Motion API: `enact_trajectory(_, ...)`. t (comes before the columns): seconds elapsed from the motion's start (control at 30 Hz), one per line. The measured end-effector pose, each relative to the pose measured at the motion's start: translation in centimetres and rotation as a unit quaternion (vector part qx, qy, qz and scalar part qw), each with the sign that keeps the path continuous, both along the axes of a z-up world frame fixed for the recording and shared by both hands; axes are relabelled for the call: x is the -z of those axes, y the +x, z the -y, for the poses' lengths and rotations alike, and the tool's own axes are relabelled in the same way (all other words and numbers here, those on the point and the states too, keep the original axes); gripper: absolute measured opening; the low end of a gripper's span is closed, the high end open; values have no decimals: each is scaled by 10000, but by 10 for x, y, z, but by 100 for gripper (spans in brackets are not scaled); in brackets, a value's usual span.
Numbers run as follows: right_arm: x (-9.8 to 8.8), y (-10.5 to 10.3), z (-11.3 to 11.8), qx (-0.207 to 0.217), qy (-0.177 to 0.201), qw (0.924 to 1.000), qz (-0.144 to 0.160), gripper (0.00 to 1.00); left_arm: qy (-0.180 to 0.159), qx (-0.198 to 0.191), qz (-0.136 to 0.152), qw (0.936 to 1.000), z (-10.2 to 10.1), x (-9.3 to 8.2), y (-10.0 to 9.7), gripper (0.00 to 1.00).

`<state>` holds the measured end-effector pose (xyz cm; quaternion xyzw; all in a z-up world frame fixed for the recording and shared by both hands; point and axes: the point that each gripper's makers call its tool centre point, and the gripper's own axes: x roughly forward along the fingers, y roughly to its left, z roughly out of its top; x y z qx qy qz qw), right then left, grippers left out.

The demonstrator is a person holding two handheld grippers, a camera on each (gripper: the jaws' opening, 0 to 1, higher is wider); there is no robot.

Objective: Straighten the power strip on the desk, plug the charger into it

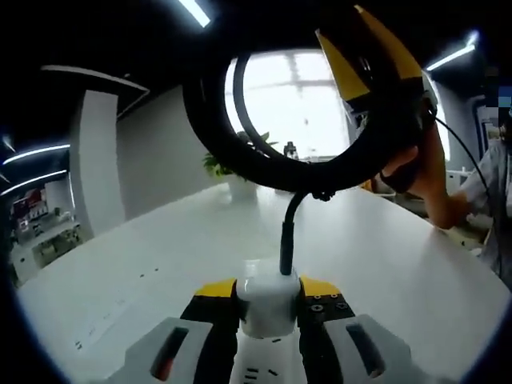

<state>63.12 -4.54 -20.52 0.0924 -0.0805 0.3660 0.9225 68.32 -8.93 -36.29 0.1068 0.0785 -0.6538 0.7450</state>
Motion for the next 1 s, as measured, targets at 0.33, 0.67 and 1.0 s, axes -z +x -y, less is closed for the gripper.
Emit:
enact_trajectory(0.33, 4, -1, -1, 2, 21, 10000, -11, 8, 70, 56, 140, 9999, -2, 4, 1, 27)
enact_trajectory(0.67, 8, -1, -2, 0, -56, 10000, -14, 8, 138, 233, 148, 9995, 0, 6, 2, 27)
enact_trajectory(1.0, 11, 0, -3, -32, -87, 10000, -24, 8, 221, 343, 158, 9990, 1, 10, 4, 27)
